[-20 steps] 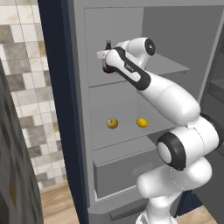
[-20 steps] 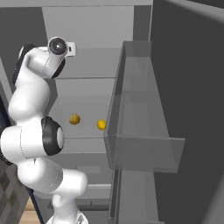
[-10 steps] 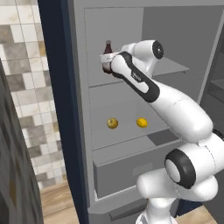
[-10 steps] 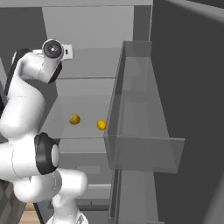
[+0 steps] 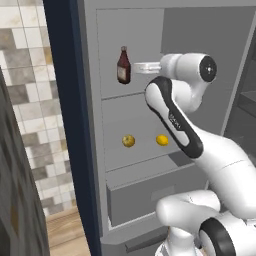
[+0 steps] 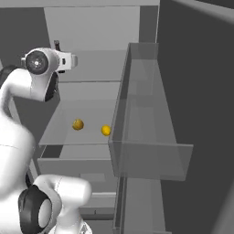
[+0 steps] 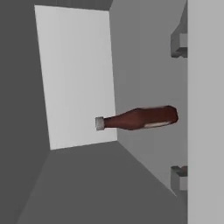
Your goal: Place the ketchup and condiment bottle from the counter to the top shelf of the fridge. If the existing items in the fridge are on the top shelf, move them to other shelves.
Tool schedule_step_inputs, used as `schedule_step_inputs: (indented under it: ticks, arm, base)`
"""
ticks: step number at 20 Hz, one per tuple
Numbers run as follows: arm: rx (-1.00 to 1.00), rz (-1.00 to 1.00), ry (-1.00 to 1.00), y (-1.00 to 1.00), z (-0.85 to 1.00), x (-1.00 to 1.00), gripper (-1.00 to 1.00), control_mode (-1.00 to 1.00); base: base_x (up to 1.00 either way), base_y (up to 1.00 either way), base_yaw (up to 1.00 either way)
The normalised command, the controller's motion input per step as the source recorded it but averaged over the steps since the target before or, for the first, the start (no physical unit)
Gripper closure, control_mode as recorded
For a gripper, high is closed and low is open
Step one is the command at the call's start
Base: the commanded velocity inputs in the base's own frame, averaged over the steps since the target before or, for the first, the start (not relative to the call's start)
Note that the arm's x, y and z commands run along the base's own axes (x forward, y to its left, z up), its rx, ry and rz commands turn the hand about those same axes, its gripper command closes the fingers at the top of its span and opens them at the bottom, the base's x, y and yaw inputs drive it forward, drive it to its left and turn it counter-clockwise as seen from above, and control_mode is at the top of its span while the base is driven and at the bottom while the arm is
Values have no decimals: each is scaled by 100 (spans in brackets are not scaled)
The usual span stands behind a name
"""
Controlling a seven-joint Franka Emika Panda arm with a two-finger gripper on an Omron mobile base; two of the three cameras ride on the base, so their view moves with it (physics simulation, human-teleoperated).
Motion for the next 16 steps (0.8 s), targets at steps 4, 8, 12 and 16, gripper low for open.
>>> schedule_step_inputs:
  ticks: [4,8,12,16]
  arm:
    - [3,-21,0,-54,17,-100,-100,-100]
    - [0,-16,0,-49,-4,-100,-100,-100]
    - [-1,-12,0,-39,-26,-100,-100,-100]
    - [0,-13,8,-28,-20,-100,-100,-100]
  base:
    - [0,0,0]
    - [0,0,0]
    - [0,0,0]
    - [0,0,0]
